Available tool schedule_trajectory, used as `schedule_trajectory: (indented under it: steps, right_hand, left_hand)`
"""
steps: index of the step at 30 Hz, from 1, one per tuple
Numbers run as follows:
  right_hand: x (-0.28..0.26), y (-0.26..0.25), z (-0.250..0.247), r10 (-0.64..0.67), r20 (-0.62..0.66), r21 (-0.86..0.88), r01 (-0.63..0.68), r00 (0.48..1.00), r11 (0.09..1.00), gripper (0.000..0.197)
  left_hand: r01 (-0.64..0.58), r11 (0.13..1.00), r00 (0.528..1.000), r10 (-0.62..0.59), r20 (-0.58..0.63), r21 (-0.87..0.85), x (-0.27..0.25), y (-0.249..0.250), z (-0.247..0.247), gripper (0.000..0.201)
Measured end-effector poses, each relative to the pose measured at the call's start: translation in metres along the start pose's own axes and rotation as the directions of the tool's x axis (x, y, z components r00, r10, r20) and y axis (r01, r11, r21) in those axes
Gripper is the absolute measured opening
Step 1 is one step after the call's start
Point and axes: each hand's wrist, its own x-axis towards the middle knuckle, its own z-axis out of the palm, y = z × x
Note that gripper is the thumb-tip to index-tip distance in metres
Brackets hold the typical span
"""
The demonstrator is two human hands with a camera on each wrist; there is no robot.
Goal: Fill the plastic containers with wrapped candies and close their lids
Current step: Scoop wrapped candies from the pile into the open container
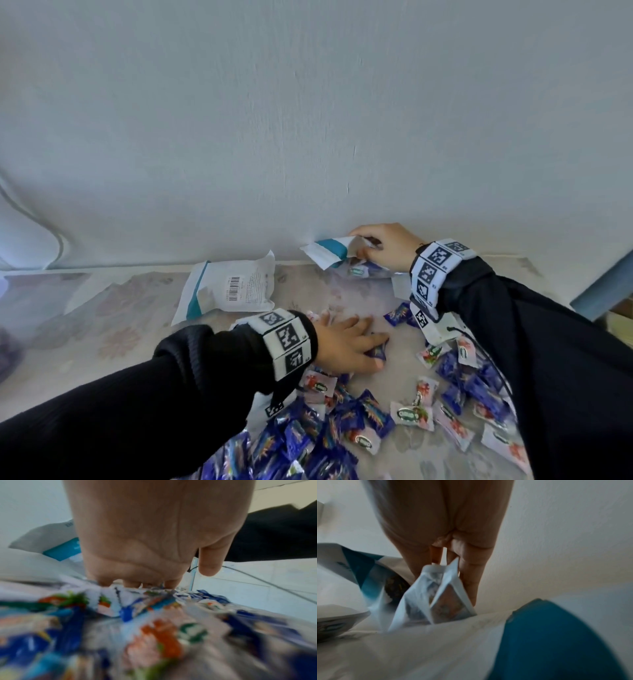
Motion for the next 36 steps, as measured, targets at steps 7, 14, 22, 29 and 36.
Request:
schedule_trajectory:
  steps: [7, 14, 22, 29, 36]
  right_hand:
    - [-0.031, 0.001, -0.014, 0.015, 0.096, -0.11, -0.004, 0.995, 0.994, 0.048]
    - [-0.091, 0.036, -0.032, 0.305, 0.185, -0.494, -0.18, 0.934, 0.851, 0.081]
    - [-0.095, 0.06, -0.039, 0.196, -0.049, -0.354, -0.2, 0.979, 0.913, 0.045]
    - [-0.088, 0.064, -0.043, 0.183, -0.118, -0.231, -0.206, 0.976, 0.951, 0.036]
    - [-0.134, 0.058, -0.037, 0.294, -0.142, -0.147, -0.314, 0.945, 0.938, 0.027]
  left_hand:
    - [-0.126, 0.975, 0.969, 0.161, 0.189, -0.185, -0.051, 0.016, 0.013, 0.061]
    - [-0.07, 0.915, 0.993, 0.025, -0.117, -0.396, -0.043, 0.02, -0.013, 0.052]
    - [-0.05, 0.99, 0.979, 0.023, -0.203, -0.13, 0.016, 0.044, -0.031, 0.065]
    - [0.017, 0.996, 0.996, -0.025, -0.087, -0.091, 0.06, 0.067, -0.05, 0.069]
    - [-0.177, 0.984, 0.98, 0.174, 0.101, 0.02, 0.041, 0.08, -0.029, 0.057]
